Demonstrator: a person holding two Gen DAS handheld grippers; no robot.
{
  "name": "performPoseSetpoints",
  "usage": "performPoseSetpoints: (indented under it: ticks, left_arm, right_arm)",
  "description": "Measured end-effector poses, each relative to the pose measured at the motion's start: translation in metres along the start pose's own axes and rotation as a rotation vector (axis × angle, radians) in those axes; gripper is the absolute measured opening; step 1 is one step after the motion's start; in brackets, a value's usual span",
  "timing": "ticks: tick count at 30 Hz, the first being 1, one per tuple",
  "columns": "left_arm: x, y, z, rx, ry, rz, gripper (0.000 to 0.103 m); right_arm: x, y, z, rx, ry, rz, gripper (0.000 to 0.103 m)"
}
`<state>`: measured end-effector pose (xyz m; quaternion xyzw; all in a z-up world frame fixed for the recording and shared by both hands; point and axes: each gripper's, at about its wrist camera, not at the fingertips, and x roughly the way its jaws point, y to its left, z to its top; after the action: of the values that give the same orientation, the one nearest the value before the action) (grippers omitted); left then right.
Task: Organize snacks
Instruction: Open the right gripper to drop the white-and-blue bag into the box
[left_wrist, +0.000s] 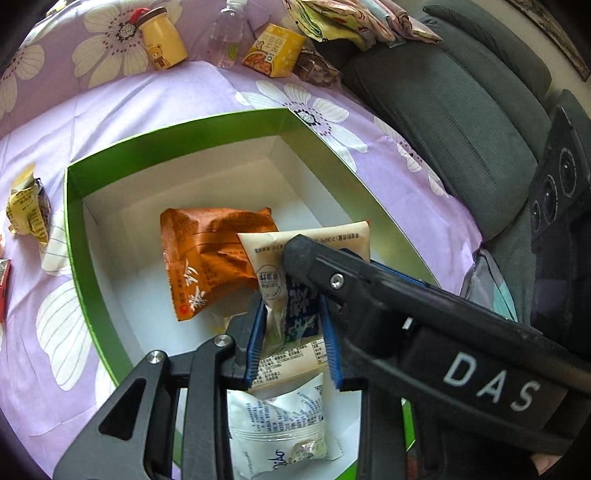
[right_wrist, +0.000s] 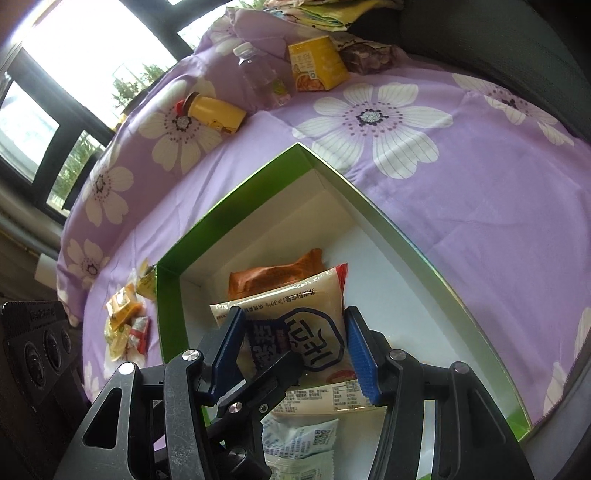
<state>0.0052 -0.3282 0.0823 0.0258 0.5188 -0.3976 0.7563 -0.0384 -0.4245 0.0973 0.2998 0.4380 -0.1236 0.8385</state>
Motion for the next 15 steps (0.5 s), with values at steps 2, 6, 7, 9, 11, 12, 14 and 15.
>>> performPoseSetpoints:
  ticks: [2,6,7,9,11,12,14,15]
  left_arm:
    - [0.004,-0.003,0.000,0.004,0.011,0.001,0.030]
    - [0.011,-0.006,-0.001,0.003,0.020,0.013,0.030]
    - [0.013,-0.006,0.000,-0.002,0.027,0.012,0.030]
    - [0.017,-0.005,0.000,-0.013,0.042,0.005,0.030]
    - [0.019,-0.005,0.000,-0.012,0.040,0.012,0.032]
    - [0.019,-0.006,0.000,-0.012,0.038,0.018,0.035]
    - [0.019,-0.004,0.000,-0.017,0.041,0.023,0.041]
    - [0.018,-0.003,0.000,-0.021,0.041,0.020,0.046]
  right_arm:
    - [0.001,-0.004,0.000,0.018,0.007,-0.006,0.058]
    - [0.004,-0.014,0.000,0.062,0.018,-0.025,0.060]
    - [0.005,-0.017,0.000,0.073,0.022,-0.029,0.060]
    - [0.006,-0.020,0.000,0.081,0.025,-0.046,0.060]
    - [0.006,-0.023,0.000,0.088,0.030,-0.051,0.060]
    - [0.007,-0.024,0.000,0.091,0.034,-0.046,0.060]
    - [0.008,-0.025,0.000,0.095,0.039,-0.044,0.060]
    - [0.008,-0.025,0.000,0.095,0.040,-0.044,0.060]
